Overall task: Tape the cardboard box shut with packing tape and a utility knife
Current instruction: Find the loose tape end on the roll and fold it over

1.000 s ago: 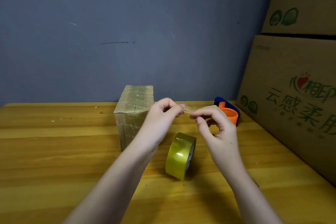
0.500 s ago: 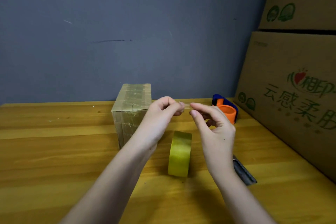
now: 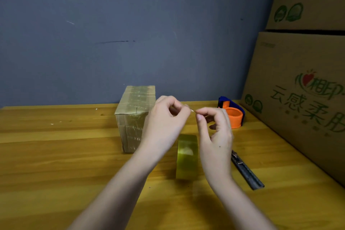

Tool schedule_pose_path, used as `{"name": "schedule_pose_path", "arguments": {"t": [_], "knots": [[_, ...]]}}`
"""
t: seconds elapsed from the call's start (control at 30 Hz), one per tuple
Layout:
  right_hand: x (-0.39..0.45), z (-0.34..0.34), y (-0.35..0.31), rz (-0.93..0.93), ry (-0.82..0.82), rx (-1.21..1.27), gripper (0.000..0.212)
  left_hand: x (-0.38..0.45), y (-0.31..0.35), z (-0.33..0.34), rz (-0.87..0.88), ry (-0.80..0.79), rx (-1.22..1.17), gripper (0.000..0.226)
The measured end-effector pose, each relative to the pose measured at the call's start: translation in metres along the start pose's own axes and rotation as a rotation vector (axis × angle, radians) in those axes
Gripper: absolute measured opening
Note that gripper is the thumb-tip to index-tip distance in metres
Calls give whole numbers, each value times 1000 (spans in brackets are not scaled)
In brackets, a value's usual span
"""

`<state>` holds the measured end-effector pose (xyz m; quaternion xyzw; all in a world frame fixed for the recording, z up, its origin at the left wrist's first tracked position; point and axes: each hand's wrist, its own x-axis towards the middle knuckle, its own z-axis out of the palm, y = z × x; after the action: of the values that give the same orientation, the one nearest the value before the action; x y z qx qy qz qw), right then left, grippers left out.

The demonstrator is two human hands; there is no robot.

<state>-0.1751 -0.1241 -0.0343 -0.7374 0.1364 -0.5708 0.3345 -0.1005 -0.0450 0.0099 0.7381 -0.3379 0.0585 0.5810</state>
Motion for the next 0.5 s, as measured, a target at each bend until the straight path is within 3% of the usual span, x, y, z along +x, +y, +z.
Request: {"name": "schedule_pose_path", "arguments": {"t": [0.3,0.4,0.5], "knots": [[3,-1,2,-24,12,33,9,1,2,-10,68,105,237,23],[4,-2,1,-23,0,55,9,6,-1,-17,146,-19,-5,15],[4,-2,0,-7,-15,82,10,8,-4,-18,388,-198,69,18]]}}
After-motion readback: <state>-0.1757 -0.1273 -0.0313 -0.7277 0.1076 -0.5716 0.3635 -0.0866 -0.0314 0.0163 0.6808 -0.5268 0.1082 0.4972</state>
